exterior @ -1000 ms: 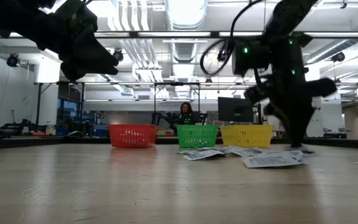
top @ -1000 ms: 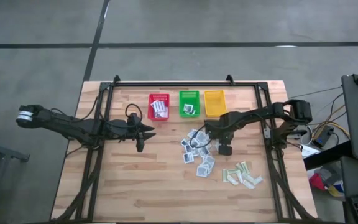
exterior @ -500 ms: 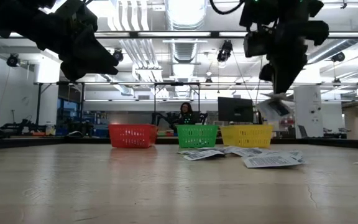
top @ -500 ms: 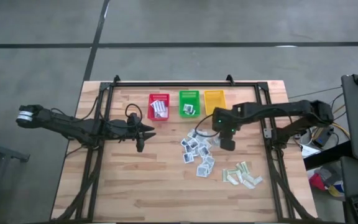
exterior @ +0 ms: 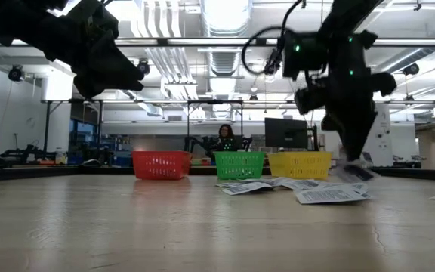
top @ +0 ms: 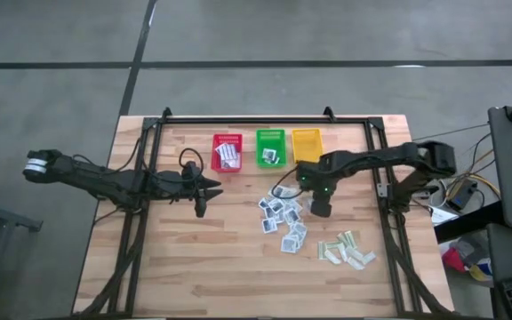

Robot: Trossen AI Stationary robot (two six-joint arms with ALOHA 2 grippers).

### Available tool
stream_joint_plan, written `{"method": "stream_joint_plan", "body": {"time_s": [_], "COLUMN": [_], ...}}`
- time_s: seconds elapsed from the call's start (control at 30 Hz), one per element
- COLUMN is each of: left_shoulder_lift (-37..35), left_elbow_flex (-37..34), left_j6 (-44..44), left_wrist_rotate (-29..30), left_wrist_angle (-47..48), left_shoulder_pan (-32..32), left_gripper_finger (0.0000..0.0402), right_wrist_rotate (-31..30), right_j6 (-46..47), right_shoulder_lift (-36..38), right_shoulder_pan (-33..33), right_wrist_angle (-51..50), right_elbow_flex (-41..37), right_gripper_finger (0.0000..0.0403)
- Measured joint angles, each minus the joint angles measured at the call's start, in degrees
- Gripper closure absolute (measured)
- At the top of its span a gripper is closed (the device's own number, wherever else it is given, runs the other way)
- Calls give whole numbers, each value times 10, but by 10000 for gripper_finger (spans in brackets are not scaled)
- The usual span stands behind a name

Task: Pick & Place First Aid Supplies
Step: Put the alcohol pad into the green basket

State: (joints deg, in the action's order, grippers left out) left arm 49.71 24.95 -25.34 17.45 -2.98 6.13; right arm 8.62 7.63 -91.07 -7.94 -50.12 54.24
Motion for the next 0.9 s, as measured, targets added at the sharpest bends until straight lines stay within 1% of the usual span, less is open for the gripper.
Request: {"method": "stream_joint_plan", "body": {"time_s": [0.23, 0.3, 0.37, 0.43, 0.53, 0.7, 0.9], "left_shoulder_lift": [0, 0, 0, 0, 0, 0, 0], "left_elbow_flex": [0, 0, 0, 0, 0, 0, 0], "left_j6": [-2, -2, -2, -3, -3, -3, -4], "left_wrist_rotate": [0, 0, 0, 0, 0, 0, 0], "left_wrist_angle": [0, 0, 0, 0, 0, 0, 0], "left_shoulder_pan": [0, 0, 0, 0, 0, 0, 0], "left_gripper_finger": [268, 268, 268, 268, 268, 268, 268], "right_wrist_rotate": [8, 23, 51, 71, 82, 164, 174], "right_j6": [-40, -52, -60, -63, -71, -93, -102], "right_shoulder_lift": [-76, -89, -97, -99, -92, -69, -71], "right_shoulder_pan": [0, -2, -7, -12, -19, -43, -48], "right_wrist_angle": [2, 1, 0, 0, 1, 7, 15], "right_elbow_flex": [2, 3, 5, 4, 2, 1, 1], "right_gripper_finger": [394, 394, 394, 394, 394, 394, 394]}}
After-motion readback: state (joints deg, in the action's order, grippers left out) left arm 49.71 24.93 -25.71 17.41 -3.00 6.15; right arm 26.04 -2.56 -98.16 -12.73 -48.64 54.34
